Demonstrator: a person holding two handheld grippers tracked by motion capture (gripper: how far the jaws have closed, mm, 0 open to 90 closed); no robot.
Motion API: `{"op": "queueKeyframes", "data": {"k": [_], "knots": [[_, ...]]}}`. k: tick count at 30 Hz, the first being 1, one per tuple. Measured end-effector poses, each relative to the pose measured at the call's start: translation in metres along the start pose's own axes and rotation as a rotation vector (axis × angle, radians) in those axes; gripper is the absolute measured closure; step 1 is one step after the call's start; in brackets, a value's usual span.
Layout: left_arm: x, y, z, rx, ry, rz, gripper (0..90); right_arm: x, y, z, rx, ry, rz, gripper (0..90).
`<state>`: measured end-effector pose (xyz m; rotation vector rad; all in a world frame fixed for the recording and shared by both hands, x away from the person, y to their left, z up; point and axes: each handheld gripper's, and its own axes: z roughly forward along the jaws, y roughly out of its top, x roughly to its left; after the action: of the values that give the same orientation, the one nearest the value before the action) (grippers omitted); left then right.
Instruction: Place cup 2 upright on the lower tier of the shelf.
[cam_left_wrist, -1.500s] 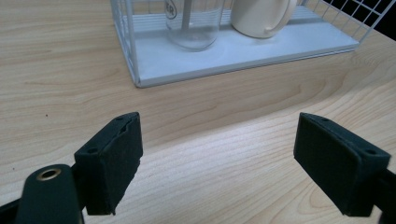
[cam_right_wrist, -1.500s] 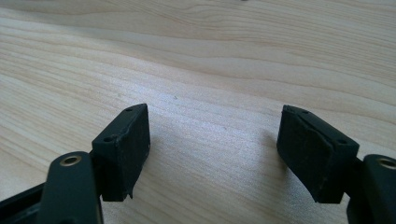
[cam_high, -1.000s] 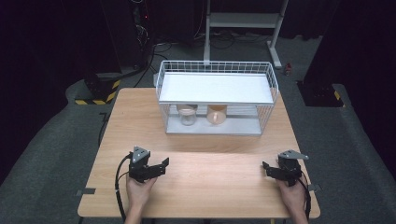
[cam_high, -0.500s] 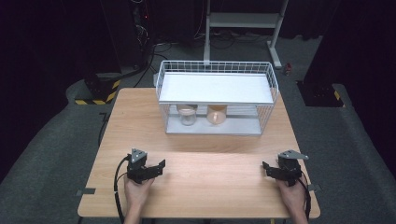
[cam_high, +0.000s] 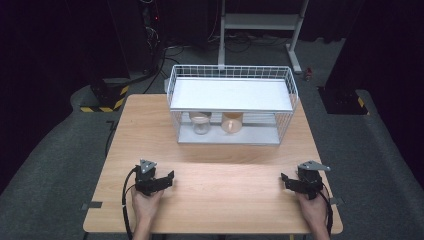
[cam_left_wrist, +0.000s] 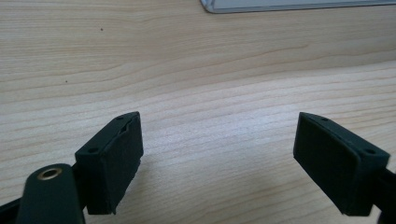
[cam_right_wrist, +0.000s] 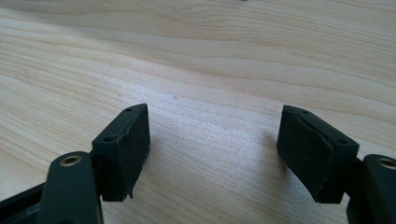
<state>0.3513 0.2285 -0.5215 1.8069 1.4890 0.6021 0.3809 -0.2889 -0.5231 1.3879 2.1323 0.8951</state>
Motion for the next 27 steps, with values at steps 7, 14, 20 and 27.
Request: {"op": "queueKeyframes", "data": {"k": [7, 14, 20, 27], "knots": [[0.0002, -0.0014, 0.0045, 0.023, 0.011, -0.001, 16.4, 0.0000, 0.0000, 0.0000, 0.000, 0.000, 0.000, 25.9], [0.0007, -0.0027, 0.0067, 0.026, 0.025, 0.003, 16.1, 0.0000, 0.0000, 0.0000, 0.000, 0.000, 0.000, 25.9], [-0.0016, -0.0029, 0.0071, 0.033, 0.041, 0.015, 16.0, 0.0000, 0.0000, 0.0000, 0.000, 0.000, 0.001, 25.9], [-0.0076, -0.0027, 0.0088, 0.047, 0.085, 0.045, 16.5, 0.0002, -0.0001, 0.0000, 0.001, 0.001, 0.002, 25.9]]}}
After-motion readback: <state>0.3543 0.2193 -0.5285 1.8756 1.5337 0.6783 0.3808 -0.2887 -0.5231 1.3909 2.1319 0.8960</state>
